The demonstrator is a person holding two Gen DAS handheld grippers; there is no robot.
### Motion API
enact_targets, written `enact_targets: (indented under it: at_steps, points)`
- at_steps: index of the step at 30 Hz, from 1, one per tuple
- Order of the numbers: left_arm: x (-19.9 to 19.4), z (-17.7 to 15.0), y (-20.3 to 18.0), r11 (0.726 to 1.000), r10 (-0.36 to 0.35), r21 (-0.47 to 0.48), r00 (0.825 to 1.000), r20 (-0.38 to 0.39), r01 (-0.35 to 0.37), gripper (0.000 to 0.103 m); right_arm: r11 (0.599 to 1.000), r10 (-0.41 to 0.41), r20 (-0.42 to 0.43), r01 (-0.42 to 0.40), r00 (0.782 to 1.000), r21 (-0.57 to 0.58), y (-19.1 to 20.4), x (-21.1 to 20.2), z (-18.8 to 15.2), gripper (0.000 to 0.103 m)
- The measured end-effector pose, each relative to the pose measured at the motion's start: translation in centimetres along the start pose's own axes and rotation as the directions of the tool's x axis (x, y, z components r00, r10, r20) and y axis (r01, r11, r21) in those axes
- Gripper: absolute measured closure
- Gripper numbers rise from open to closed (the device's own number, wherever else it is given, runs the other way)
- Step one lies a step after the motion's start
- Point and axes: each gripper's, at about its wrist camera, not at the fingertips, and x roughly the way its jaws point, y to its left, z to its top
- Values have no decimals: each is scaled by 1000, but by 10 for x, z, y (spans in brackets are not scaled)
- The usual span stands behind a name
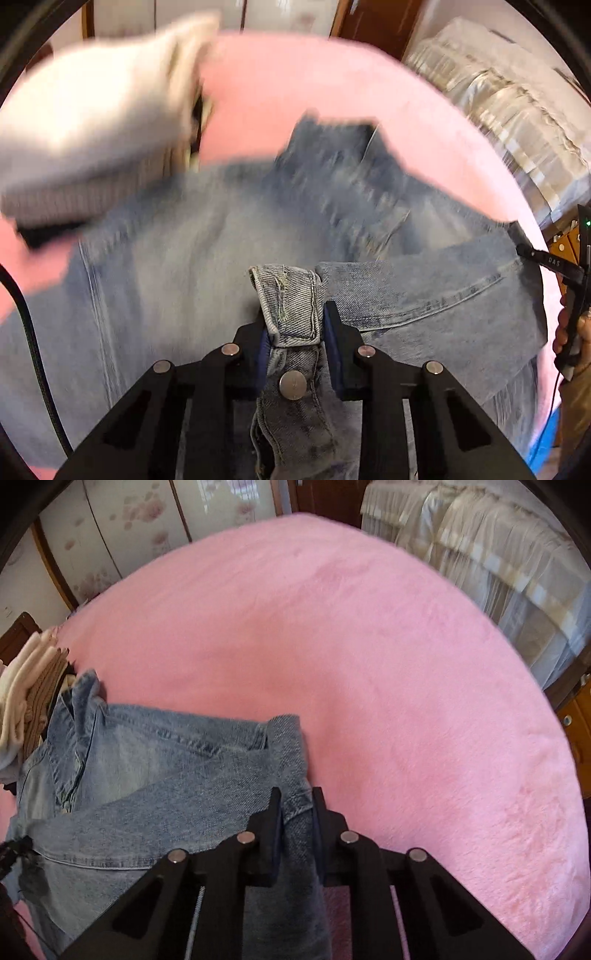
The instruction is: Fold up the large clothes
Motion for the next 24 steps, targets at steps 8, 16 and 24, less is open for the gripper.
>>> enact_targets:
  at_steps: [8,16,24]
  points:
    - [62,13,8,996,85,-26,995,-55,-87,77,997,-31,-51,35,998,72,-19,39,4,89]
    - [19,5,5,990,135,-47,990,-32,-136,70,999,35,76,-34,997,-15,-6,-50,-5,76]
    - [-12,-40,-33,992,94,-88,996,4,-93,68,953,193,21,-182,981,-243,124,-71,-91,76]
